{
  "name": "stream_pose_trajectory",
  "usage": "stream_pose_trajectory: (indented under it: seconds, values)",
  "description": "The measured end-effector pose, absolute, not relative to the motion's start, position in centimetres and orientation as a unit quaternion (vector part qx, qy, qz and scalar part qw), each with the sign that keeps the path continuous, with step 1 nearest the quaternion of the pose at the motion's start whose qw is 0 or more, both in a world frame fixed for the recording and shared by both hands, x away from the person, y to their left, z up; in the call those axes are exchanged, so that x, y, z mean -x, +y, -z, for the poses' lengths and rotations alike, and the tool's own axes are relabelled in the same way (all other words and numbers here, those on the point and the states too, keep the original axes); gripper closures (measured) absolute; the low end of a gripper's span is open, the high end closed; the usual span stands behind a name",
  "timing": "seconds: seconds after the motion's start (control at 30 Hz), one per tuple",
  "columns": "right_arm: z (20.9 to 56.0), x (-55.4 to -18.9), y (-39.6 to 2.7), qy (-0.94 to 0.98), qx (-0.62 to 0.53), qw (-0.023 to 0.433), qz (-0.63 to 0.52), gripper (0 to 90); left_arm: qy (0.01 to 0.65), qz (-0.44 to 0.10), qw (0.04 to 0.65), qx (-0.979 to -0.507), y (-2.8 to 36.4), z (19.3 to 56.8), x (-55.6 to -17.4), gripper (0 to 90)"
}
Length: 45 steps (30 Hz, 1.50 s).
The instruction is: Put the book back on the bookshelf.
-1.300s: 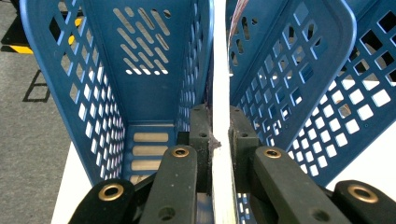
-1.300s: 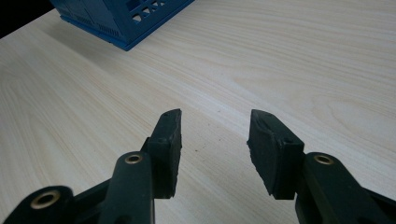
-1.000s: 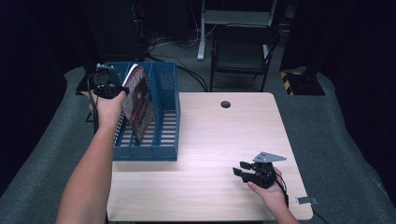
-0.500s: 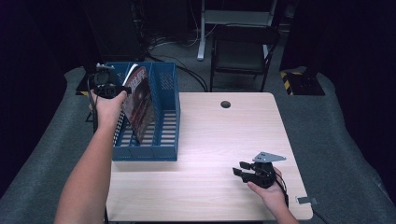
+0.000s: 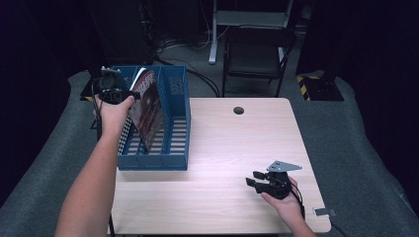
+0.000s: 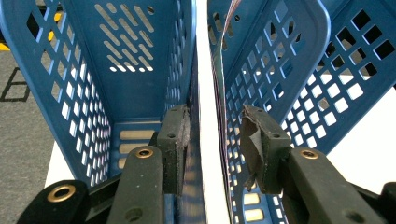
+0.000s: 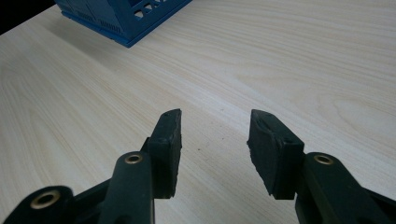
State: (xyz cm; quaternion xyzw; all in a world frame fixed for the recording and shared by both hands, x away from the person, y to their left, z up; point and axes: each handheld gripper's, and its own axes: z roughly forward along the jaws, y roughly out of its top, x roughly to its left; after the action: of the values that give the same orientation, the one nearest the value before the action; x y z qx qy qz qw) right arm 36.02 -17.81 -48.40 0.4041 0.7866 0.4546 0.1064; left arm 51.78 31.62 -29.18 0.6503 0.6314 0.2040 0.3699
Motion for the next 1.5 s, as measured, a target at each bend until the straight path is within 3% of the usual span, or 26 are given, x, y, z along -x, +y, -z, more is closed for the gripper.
stream_pose_trajectory:
  seconds: [0.83,1.0,1.5]
  values:
    - [48.4,-36.1,-17.9,0.786,-0.406,0.105,-0.455,54.2,0.626,-0.201,0.377,-0.653,32.1,28.2,-51.3,54.8]
    - [48.4,-36.1,-17.8,0.785,-0.406,0.105,-0.456,54.1,0.625,-0.198,0.377,-0.655,32.1,28.0,-51.2,49.0]
    - [48.7,-36.4,-17.8,0.787,-0.405,0.102,-0.455,54.1,0.601,-0.2,0.373,-0.678,32.7,26.0,-49.3,49.1]
